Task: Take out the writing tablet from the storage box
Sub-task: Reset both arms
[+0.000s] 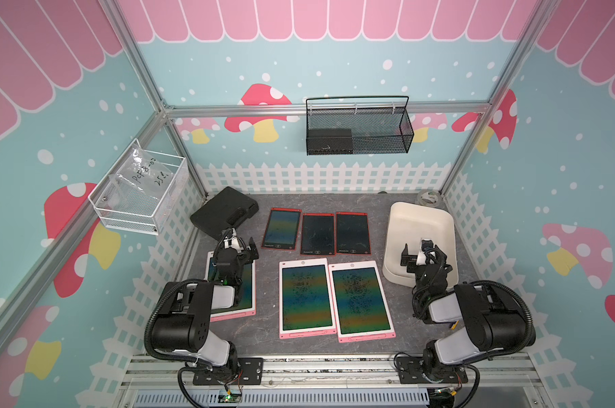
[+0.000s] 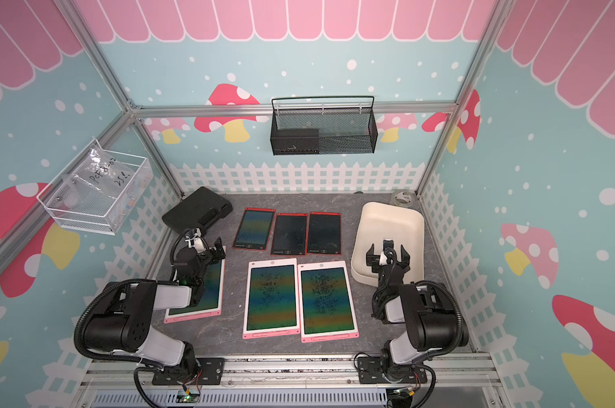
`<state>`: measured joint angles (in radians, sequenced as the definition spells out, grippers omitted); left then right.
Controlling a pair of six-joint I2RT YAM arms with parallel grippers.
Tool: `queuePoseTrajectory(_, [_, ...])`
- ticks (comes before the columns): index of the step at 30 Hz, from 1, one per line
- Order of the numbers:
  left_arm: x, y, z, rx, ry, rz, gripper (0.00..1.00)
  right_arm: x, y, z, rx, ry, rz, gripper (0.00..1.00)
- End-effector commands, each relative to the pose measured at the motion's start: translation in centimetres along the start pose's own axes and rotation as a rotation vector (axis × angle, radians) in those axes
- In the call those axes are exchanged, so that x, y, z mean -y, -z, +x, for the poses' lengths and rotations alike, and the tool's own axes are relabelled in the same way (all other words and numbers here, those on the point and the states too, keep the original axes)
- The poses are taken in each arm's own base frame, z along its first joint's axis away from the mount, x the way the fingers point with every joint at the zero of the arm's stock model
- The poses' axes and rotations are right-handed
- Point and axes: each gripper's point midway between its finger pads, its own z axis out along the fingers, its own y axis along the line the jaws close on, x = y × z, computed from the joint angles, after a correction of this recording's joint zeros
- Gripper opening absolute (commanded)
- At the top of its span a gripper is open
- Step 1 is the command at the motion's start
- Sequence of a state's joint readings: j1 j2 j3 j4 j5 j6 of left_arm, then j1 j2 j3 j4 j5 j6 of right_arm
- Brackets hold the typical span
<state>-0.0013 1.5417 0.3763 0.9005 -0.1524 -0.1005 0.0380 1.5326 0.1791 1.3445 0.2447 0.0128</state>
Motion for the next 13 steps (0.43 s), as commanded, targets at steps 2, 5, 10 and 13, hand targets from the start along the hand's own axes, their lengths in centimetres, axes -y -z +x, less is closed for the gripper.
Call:
queuePoseTrajectory(2, [0.3, -0.01, -0.39, 0.007, -0.025, 0.01, 0.99, -0.09, -0.46, -0.48, 0.012, -0.013, -0.015, 0.99])
queuePoseTrajectory(5, [0.27, -0.02, -0.36, 0.005, -0.025, 0.009, 0.99, -0.03, -0.47, -0.44, 0.012, -0.013, -0.019, 0.99])
queuePoseTrajectory(10, [0.26, -0.02, -0.38, 0.006, -0.025, 0.009, 1.0, -0.07, -0.65, -0.3, 0.004, -0.018, -0.026, 0.99])
queuePoseTrajectory(13, [0.27, -0.01, -0.34, 0.005, -0.025, 0.01, 0.99, 0.01, -0.38, -0.43, 0.013, -0.017, -0.023, 0.99])
